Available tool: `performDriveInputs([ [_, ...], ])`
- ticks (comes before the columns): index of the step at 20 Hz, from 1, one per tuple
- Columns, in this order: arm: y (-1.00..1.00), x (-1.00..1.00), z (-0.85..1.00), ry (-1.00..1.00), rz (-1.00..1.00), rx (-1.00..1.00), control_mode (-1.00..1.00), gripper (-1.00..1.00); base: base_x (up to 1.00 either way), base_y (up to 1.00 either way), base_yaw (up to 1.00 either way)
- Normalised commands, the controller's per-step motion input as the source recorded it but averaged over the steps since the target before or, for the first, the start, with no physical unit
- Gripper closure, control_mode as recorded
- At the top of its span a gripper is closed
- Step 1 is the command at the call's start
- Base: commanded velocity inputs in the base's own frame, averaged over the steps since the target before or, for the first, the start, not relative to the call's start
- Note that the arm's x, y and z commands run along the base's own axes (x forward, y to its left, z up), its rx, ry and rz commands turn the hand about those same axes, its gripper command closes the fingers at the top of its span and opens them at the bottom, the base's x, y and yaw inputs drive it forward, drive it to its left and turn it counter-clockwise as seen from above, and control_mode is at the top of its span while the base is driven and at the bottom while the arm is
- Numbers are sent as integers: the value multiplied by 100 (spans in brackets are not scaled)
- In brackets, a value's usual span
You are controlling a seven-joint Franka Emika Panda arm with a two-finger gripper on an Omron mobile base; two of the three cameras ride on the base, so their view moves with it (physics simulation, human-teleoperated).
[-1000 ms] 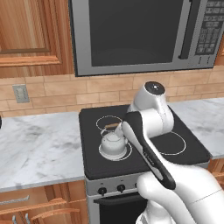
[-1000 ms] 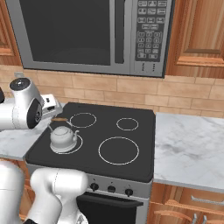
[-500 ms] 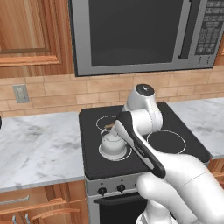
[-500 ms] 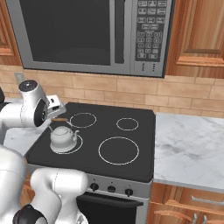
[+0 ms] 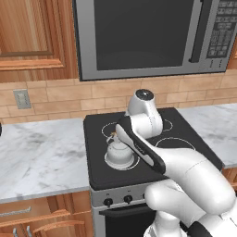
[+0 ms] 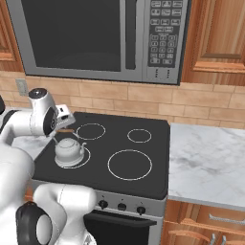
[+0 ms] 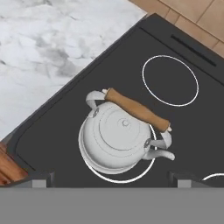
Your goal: The kettle is done boiling. Turn off the stove, then wait for 300 timesteps before moving the kettle to the dining table.
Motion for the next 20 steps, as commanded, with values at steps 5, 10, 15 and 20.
performDriveInputs([
  [5, 2, 25, -23, 0, 9, -4, -100, -100, 0, 0, 0],
  [10, 9, 22, -27, 0, 12, -7, -100, -100, 0, 0, 0],
  [15, 11, 22, -21, -1, 12, -8, -100, -100, 0, 0, 0],
  [20, 10, 18, -14, 0, 10, -7, -100, -100, 0, 0, 0],
])
